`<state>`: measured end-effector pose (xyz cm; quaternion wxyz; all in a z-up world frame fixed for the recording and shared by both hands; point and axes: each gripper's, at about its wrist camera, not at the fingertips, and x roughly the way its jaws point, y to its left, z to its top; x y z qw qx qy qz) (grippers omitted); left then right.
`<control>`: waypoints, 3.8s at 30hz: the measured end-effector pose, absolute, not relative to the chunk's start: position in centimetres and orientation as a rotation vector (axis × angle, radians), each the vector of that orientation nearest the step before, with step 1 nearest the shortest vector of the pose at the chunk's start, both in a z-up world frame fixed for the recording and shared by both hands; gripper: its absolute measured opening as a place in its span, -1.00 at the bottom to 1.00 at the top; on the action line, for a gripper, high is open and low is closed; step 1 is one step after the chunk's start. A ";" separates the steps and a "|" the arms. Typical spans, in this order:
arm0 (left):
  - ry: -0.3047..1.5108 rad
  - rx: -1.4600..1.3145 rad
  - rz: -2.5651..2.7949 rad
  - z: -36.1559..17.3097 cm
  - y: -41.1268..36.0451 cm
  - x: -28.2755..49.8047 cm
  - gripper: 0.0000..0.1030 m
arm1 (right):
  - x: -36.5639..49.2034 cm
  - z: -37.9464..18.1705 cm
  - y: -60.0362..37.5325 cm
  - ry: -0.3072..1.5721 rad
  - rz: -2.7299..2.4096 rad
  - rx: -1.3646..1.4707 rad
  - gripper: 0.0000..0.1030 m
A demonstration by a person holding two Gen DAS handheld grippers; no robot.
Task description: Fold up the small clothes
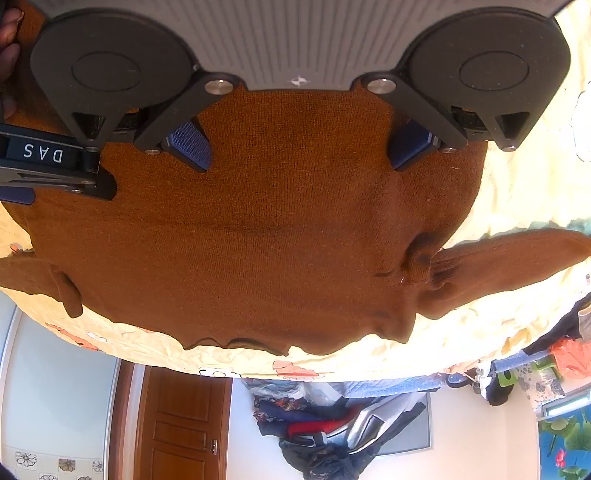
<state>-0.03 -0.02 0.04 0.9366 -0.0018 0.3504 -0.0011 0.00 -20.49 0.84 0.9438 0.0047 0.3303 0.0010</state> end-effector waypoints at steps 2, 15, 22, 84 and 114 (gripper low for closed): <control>0.716 -0.004 -0.002 0.0 0.0 0.0 1.00 | 0.0 0.8 -20.5 0.673 0.002 0.010 1.00; 0.716 -0.004 -0.002 0.0 0.0 0.0 1.00 | 0.0 0.9 -20.5 0.673 0.002 0.010 1.00; 0.716 -0.004 -0.002 0.0 0.0 0.0 1.00 | 0.0 0.8 -20.5 0.673 0.002 0.010 1.00; 0.716 -0.004 -0.003 0.0 0.0 0.0 1.00 | -1.1 7.2 -28.3 0.475 0.179 0.221 1.00; 0.716 -0.004 -0.003 0.0 -0.1 0.1 1.00 | 14.3 3.6 -62.4 0.409 -0.352 0.823 -0.76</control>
